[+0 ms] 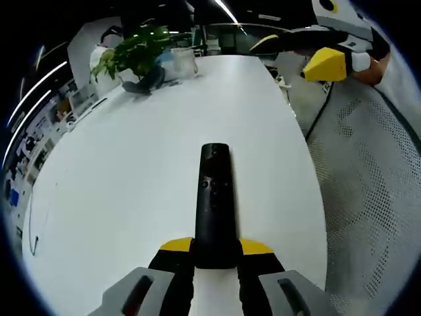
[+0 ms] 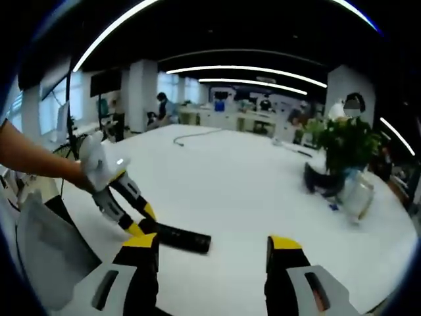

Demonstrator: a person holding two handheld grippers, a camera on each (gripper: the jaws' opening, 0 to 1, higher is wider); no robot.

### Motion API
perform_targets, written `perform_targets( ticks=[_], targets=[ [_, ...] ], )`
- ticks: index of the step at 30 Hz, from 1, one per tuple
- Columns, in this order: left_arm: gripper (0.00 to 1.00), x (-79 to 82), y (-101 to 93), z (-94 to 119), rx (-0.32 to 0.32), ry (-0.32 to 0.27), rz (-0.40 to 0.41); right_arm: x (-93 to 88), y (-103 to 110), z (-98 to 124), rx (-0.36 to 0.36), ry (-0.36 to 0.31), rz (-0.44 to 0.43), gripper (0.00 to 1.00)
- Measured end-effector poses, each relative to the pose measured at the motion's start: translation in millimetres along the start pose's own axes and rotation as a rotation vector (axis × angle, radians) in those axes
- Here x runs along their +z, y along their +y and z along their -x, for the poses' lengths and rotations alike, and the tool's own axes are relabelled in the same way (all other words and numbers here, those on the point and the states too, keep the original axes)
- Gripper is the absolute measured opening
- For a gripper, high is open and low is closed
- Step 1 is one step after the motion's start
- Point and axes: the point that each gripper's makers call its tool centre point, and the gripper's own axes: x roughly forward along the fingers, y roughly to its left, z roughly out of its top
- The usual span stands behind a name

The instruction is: Press the specified remote control buttons in sequence, fully releasing each button before pressing the next.

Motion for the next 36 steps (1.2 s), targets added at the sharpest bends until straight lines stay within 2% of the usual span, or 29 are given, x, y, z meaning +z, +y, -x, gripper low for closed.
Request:
perform_targets(
  ticks=[15, 29, 36],
  targets=[
    [0.24, 1.5, 62.0, -3.5, 0.030, 0.039, -0.005, -8.3, 6.9, -5.4, 0.036, 0.053, 0.010, 0.63],
    [0.24, 5.4, 117.1, -11.2, 0.046, 0.086, -0.023, -13.2, 4.9, -8.3, 0.030, 0.081, 0.009, 0.62],
    [0.24, 13.2, 146.2, -8.0, 0.067, 0.100, -0.027, -14.2, 2.8, -8.7, 0.023, 0.087, 0.003, 0.62]
  ],
)
